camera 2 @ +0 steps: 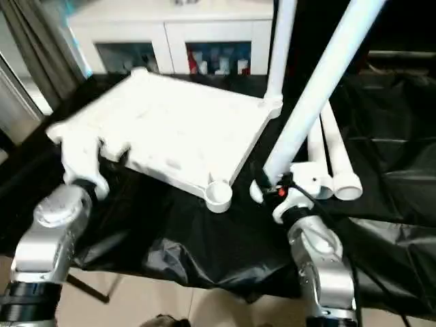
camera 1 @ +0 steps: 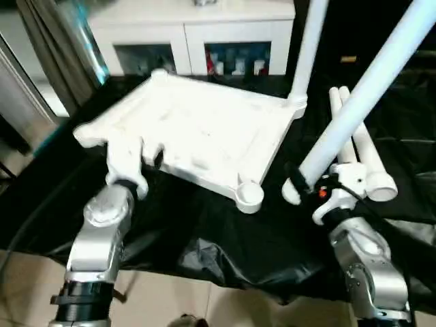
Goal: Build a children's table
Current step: Move to table
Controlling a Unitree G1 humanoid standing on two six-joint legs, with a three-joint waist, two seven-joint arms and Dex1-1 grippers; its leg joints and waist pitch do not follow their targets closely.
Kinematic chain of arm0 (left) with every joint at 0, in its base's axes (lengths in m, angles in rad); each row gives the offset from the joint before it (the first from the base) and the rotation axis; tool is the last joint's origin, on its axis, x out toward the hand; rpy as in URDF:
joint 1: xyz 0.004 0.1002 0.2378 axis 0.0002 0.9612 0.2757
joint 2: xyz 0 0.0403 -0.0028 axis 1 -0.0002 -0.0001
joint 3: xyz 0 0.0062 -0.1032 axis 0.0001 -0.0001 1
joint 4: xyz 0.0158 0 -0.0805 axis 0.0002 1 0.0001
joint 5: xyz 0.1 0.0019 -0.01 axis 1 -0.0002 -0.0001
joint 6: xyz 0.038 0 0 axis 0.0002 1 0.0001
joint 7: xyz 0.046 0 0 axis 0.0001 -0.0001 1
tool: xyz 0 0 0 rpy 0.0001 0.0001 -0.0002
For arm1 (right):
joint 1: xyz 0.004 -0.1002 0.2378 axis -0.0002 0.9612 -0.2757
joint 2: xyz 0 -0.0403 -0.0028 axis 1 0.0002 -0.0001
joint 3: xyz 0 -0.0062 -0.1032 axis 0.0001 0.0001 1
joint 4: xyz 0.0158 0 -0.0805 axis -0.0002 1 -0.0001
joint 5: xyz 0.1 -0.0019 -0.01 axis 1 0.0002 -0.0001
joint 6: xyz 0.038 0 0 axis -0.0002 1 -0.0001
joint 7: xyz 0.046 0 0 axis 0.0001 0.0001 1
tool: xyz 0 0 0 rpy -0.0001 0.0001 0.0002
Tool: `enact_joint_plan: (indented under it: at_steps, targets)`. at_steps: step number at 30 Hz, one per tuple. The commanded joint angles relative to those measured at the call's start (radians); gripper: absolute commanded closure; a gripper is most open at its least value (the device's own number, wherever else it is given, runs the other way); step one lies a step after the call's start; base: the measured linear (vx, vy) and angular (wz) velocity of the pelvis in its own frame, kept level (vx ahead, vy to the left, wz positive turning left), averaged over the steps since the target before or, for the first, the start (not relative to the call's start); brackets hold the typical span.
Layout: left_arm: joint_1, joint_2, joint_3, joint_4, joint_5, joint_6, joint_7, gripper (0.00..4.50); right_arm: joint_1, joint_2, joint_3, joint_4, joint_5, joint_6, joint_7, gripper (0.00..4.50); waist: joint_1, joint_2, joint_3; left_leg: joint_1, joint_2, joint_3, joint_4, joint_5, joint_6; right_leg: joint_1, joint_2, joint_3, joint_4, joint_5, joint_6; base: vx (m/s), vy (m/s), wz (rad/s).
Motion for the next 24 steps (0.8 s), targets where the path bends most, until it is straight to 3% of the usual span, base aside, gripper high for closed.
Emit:
enact_joint_plan:
  at_steps: [1, 2, 3, 4, 5, 6, 7, 9, 10, 12, 13, 14, 15, 16, 17, 19, 21, 22, 23, 24]
  targets:
    - [-0.002, 0.000, 0.035, 0.090, 0.003, -0.081, -0.010, 1.48, -0.009, 0.002, -0.019, -0.039, 0.003, -0.001, -0.036, 2.56, -0.003, -0.059, -0.076, 0.016, 0.034, -0.033, -0.056, -0.206, 0.031, 0.037, -0.068, 0.043, -0.100, -0.452, -0.056, 0.000, 0.000, 0.00]
    - [-0.007, -0.006, 0.040, 0.117, -0.005, -0.105, -0.013, 1.48, -0.007, 0.005, -0.026, -0.042, 0.012, 0.002, -0.043, 2.56, -0.006, -0.050, -0.066, 0.018, 0.040, -0.032, -0.063, -0.210, 0.029, 0.024, -0.063, 0.044, -0.106, -0.447, -0.055, 0.000, 0.000, 0.00]
    - [-0.010, -0.011, 0.042, 0.130, -0.010, -0.117, -0.014, 1.48, -0.007, 0.006, -0.032, -0.043, 0.019, 0.006, -0.046, 2.56, -0.014, -0.072, -0.069, 0.014, 0.038, -0.031, -0.063, -0.217, 0.032, 0.028, -0.061, 0.040, -0.104, -0.454, -0.041, 0.000, 0.000, 0.00]
    - [-0.012, -0.022, 0.041, 0.144, -0.025, -0.133, -0.017, 1.48, -0.009, 0.006, -0.028, -0.027, 0.024, 0.009, -0.039, 2.56, -0.023, -0.109, -0.066, 0.020, 0.045, -0.026, -0.067, -0.245, 0.030, 0.018, -0.057, 0.039, -0.115, -0.471, -0.039, 0.000, 0.000, 0.00]
    - [-0.014, -0.030, 0.041, 0.153, -0.035, -0.143, -0.019, 1.48, -0.010, 0.005, -0.024, -0.015, 0.025, 0.010, -0.034, 2.56, -0.018, -0.082, -0.069, 0.024, 0.049, -0.035, -0.072, -0.257, 0.015, 0.020, -0.062, 0.039, -0.105, -0.456, -0.051, 0.000, 0.000, 0.00]
    - [-0.014, -0.030, 0.041, 0.154, -0.036, -0.144, -0.019, 1.48, -0.010, 0.005, -0.024, -0.014, 0.025, 0.010, -0.033, 2.56, -0.023, -0.078, -0.066, 0.026, 0.052, -0.036, -0.075, -0.278, 0.010, 0.014, -0.060, 0.039, -0.109, -0.450, -0.053, 0.000, 0.000, 0.00]
    - [-0.014, -0.030, 0.041, 0.154, -0.036, -0.144, -0.019, 1.48, -0.010, 0.005, -0.024, -0.014, 0.025, 0.010, -0.033, 2.56, -0.032, -0.083, -0.066, 0.023, 0.056, -0.042, -0.084, -0.313, -0.009, 0.022, -0.056, 0.035, -0.106, -0.415, -0.058, 0.000, 0.000, 0.00]
    - [0.000, -0.035, 0.029, 0.124, -0.029, -0.132, 0.012, 1.48, -0.031, -0.025, 0.028, 0.012, -0.006, 0.029, -0.003, 2.56, -0.041, -0.137, -0.070, 0.021, 0.059, -0.039, -0.087, -0.312, -0.009, 0.028, -0.056, 0.036, -0.096, -0.341, -0.077, 0.000, 0.000, 0.00]
    - [0.014, -0.031, 0.025, 0.107, -0.012, -0.135, 0.034, 1.48, -0.042, -0.038, 0.050, 0.020, -0.023, 0.032, 0.015, 2.56, -0.038, -0.120, -0.069, 0.026, 0.059, -0.039, -0.086, -0.318, -0.009, 0.025, -0.061, 0.040, -0.090, -0.323, -0.097, 0.000, 0.000, 0.00]
    - [0.014, -0.031, 0.025, 0.107, -0.012, -0.135, 0.034, 1.48, -0.042, -0.038, 0.050, 0.020, -0.023, 0.032, 0.015, 2.56, -0.046, -0.121, -0.068, 0.025, 0.059, -0.037, -0.085, -0.330, -0.018, 0.023, -0.059, 0.043, -0.093, -0.291, -0.109, 0.000, 0.000, 0.00]
    - [0.047, -0.042, 0.035, 0.055, -0.025, -0.136, 0.030, 1.48, -0.076, -0.044, 0.058, 0.056, -0.014, 0.052, 0.032, 2.56, -0.039, -0.162, -0.069, 0.026, 0.061, -0.035, -0.082, -0.309, 0.000, 0.028, -0.068, 0.043, -0.085, -0.289, -0.116, 0.000, 0.000, 0.00]
    - [0.047, -0.042, 0.035, 0.055, -0.025, -0.136, 0.030, 1.48, -0.076, -0.044, 0.058, 0.056, -0.014, 0.052, 0.032, 2.56, -0.044, -0.196, -0.068, 0.021, 0.061, -0.030, -0.081, -0.299, 0.012, 0.030, -0.068, 0.043, -0.088, -0.296, -0.118, 0.000, 0.000, 0.00]
    - [0.056, -0.042, 0.030, 0.035, -0.018, -0.143, 0.028, 1.48, -0.089, -0.043, 0.058, 0.073, -0.011, 0.055, 0.036, 2.56, -0.032, -0.177, -0.067, 0.026, 0.063, -0.031, -0.078, -0.280, 0.015, 0.027, -0.077, 0.046, -0.085, -0.308, -0.121, 0.000, 0.000, 0.00]
    - [0.065, -0.038, 0.017, 0.008, 0.002, -0.156, 0.027, 1.48, -0.100, -0.040, 0.061, 0.086, -0.007, 0.055, 0.039, 2.56, -0.033, -0.170, -0.067, 0.033, 0.066, -0.028, -0.078, -0.272, 0.004, 0.016, -0.067, 0.048, -0.087, -0.271, -0.122, 0.000, 0.000, 0.00]
    - [0.065, -0.035, 0.007, -0.006, 0.012, -0.154, 0.024, 1.48, -0.107, -0.035, 0.063, 0.090, -0.004, 0.058, 0.040, 2.56, -0.035, -0.169, -0.066, 0.034, 0.070, -0.031, -0.083, -0.266, -0.016, 0.019, -0.059, 0.047, -0.080, -0.209, -0.122, 0.000, 0.000, 0.00]
    - [0.059, -0.033, 0.005, -0.006, 0.010, -0.143, 0.022, 1.48, -0.109, -0.034, 0.065, 0.091, -0.002, 0.058, 0.038, 2.56, -0.033, -0.185, -0.066, 0.039, 0.068, -0.027, -0.082, -0.280, -0.027, 0.019, -0.057, 0.047, -0.077, -0.165, -0.125, 0.000, 0.000, 0.00]
    - [0.047, -0.034, 0.013, 0.006, -0.016, -0.146, 0.010, 1.48, -0.103, -0.033, 0.069, 0.088, 0.001, 0.054, 0.034, 2.56, -0.025, -0.166, -0.065, 0.040, 0.065, -0.029, -0.084, -0.299, -0.040, 0.020, -0.059, 0.049, -0.077, -0.165, -0.125, 0.000, 0.000, 0.00]
    - [0.041, -0.035, 0.018, 0.012, -0.034, -0.152, 0.003, 1.48, -0.099, -0.033, 0.071, 0.085, 0.002, 0.053, 0.032, 2.56, -0.024, -0.179, -0.064, 0.039, 0.063, -0.027, -0.083, -0.320, -0.046, 0.021, -0.059, 0.050, -0.081, -0.190, -0.120, 0.000, 0.000, 0.00]
    - [0.031, -0.033, 0.020, 0.023, -0.049, -0.163, -0.008, 1.48, -0.087, -0.031, 0.074, 0.074, 0.002, 0.052, 0.031, 2.56, -0.017, -0.149, -0.062, 0.045, 0.063, -0.032, -0.086, -0.352, -0.061, 0.019, -0.062, 0.051, -0.082, -0.220, -0.117, 0.000, 0.000, 0.00]
    - [0.029, -0.033, 0.021, 0.025, -0.052, -0.165, -0.011, 1.48, -0.085, -0.031, 0.074, 0.072, 0.002, 0.052, 0.030, 2.56, -0.024, -0.156, -0.061, 0.077, 0.068, -0.008, -0.069, -0.409, -0.098, -0.009, -0.042, 0.066, -0.108, -0.291, -0.087, 0.000, 0.000, 0.00]
